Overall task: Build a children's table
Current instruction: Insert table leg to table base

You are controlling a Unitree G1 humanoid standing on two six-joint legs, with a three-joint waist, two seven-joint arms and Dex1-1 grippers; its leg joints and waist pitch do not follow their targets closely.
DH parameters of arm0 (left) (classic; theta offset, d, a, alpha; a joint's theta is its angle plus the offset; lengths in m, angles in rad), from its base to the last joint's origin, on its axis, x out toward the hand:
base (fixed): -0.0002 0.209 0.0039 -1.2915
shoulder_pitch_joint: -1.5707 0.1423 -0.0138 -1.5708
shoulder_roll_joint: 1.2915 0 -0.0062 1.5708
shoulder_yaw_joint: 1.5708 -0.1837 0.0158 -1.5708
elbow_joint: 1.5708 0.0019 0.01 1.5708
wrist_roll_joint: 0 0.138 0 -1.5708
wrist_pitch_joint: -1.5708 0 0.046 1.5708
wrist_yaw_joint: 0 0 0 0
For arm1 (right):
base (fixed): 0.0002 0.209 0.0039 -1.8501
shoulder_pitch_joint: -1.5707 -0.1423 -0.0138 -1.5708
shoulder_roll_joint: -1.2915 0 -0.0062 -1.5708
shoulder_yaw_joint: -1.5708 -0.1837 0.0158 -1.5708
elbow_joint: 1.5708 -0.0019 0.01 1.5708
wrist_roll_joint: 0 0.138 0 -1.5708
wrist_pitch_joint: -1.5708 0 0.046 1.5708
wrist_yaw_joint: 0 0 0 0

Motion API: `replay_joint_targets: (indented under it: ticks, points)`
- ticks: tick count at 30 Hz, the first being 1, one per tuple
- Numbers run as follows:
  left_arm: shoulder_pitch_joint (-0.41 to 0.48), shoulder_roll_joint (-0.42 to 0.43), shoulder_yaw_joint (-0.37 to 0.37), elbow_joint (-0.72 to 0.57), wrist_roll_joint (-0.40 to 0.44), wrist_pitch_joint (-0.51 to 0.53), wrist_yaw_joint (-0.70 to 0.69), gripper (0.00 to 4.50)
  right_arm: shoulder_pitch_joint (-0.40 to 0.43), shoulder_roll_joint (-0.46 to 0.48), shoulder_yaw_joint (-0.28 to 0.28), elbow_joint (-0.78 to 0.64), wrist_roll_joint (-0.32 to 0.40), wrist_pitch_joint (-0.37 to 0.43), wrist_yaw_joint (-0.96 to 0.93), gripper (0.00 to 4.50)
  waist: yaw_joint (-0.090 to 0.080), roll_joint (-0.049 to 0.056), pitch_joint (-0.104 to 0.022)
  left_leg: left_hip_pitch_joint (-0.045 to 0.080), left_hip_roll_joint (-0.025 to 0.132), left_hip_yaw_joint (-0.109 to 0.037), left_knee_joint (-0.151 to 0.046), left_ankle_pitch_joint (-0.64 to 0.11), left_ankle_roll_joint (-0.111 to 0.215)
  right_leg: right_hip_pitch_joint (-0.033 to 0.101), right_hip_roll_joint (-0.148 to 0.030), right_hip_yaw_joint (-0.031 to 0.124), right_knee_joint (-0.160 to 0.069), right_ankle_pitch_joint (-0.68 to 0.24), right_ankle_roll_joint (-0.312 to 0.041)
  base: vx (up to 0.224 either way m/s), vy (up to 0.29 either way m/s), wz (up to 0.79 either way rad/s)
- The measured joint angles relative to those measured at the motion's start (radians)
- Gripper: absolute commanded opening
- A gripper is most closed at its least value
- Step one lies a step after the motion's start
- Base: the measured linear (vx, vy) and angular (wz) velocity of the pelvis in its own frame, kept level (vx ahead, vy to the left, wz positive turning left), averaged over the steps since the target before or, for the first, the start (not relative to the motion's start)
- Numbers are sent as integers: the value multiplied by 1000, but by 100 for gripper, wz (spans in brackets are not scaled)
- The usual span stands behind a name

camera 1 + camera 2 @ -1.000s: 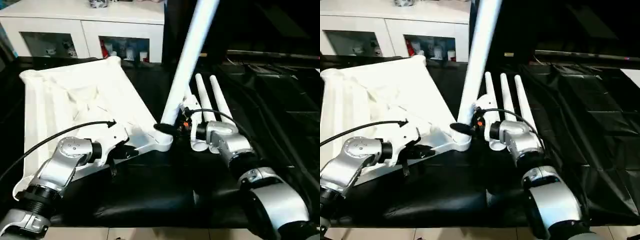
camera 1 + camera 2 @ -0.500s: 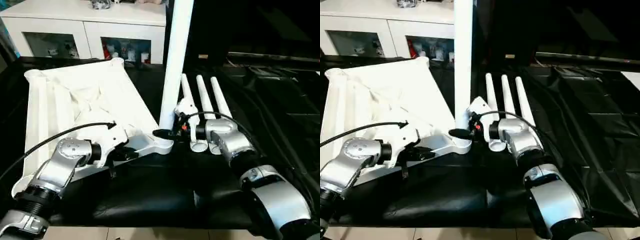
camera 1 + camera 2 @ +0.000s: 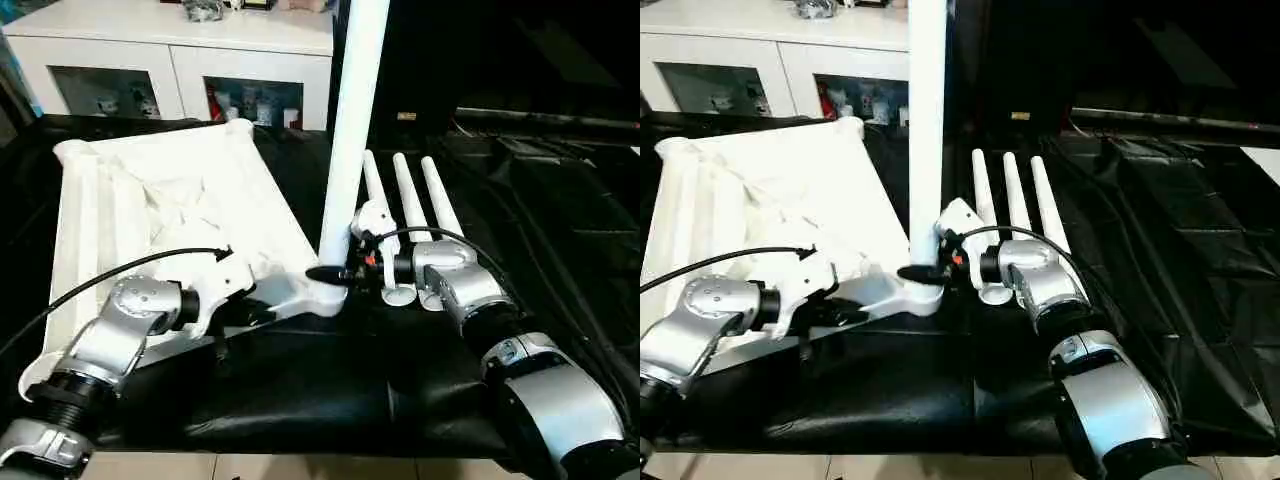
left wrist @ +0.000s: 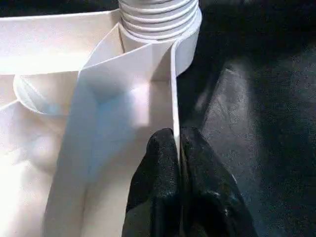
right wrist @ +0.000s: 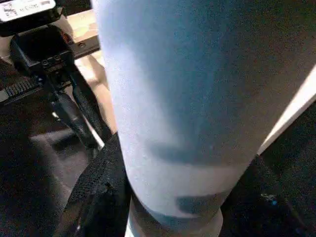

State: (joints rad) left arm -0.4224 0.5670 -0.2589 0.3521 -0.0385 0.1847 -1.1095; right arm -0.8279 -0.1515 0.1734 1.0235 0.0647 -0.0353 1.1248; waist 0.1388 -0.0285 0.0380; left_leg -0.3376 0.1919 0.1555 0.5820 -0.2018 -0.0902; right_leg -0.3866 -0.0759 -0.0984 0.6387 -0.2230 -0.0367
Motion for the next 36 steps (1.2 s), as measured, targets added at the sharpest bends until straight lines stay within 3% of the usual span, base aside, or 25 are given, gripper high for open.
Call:
replay_joint_targets:
  ticks: [6, 11, 17, 20, 25, 36]
  points:
    - [-5, 0, -2, 20, -3, -6, 0, 0, 2, 7, 0, 4, 0, 0, -26, 191, 1, 0, 0, 6, 0, 0, -4, 0, -1, 5, 0, 0, -2, 0, 0, 0, 0, 0]
    - [-52, -42, -1, 68, 27, 64, 78, 0, 8, 54, -21, 29, 0, 2, -233, 191, -3, -2, -1, 11, 0, 1, -5, 3, -5, 6, 0, 1, -1, -2, 4, 0, 0, 0]
    - [-119, -202, 9, 150, 44, 211, 263, 0, -3, 124, -92, 74, 2, 71, -577, 191, -8, 4, -1, 38, -2, 1, -12, 3, -5, 24, 0, 1, -17, -5, 8, 0, 0, 0]
    - [-149, -275, 12, 173, 49, 277, 348, 0, -22, 149, -124, 98, 4, 96, -727, 191, -12, 7, -4, 39, -6, 0, -21, 3, -5, 30, 0, 0, -33, -5, 9, 0, 0, 0]
    - [-176, -343, 14, 193, 66, 333, 422, 0, -34, 179, -165, 120, 16, 109, -870, 191, -15, 4, -7, 41, -9, 0, -26, 3, -5, 38, -1, 1, -45, -5, 9, 0, 0, 0]
    - [-184, -348, 14, 188, 73, 361, 439, 0, -45, 199, -190, 128, 8, 116, -920, 191, -23, 0, -8, 39, -14, -6, -31, 3, -5, 37, -2, 3, -47, -12, 21, 0, 0, 0]
